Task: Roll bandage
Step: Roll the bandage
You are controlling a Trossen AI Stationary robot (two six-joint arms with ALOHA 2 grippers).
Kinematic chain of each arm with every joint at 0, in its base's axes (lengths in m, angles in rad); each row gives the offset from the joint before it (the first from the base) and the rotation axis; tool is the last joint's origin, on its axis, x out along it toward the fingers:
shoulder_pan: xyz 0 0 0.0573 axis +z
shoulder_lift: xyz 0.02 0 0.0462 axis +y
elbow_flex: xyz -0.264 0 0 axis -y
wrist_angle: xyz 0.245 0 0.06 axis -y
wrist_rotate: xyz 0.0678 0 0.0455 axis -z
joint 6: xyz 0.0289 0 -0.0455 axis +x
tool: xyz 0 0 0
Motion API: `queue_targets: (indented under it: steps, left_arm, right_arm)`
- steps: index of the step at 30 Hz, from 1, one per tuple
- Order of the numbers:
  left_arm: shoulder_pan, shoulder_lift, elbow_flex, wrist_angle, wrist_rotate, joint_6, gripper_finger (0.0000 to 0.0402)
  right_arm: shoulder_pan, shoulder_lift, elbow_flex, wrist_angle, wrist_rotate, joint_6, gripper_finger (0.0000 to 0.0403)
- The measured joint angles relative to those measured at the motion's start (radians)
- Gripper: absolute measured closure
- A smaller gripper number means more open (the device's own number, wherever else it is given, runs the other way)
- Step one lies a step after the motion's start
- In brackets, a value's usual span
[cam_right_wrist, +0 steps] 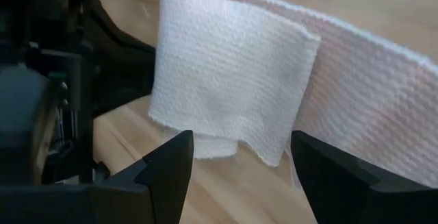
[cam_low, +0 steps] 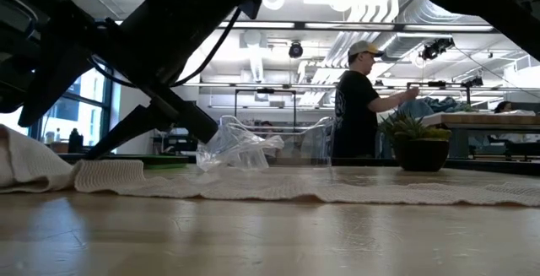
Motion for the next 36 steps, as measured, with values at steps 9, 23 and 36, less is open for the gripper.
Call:
queue_targets:
  steps: [9,23,36]
  left_arm:
    - [-0.011,-0.002,0.002,-0.047,0.022,-0.024,0.0402]
    - [-0.041,-0.015,-0.001,-0.061,-0.001,-0.060,0.0402]
    - [-0.103,-0.078,-0.012,-0.109,-0.006,-0.052,0.0401]
  right_arm:
    - [-0.002,0.035,-0.001,0.089,-0.014,0.063,0.0164]
    - [0.002,0.050,0.000,0.169,0.045,0.075,0.0223]
    - [0.012,0.065,0.000,0.224,0.040,0.103,0.0255]
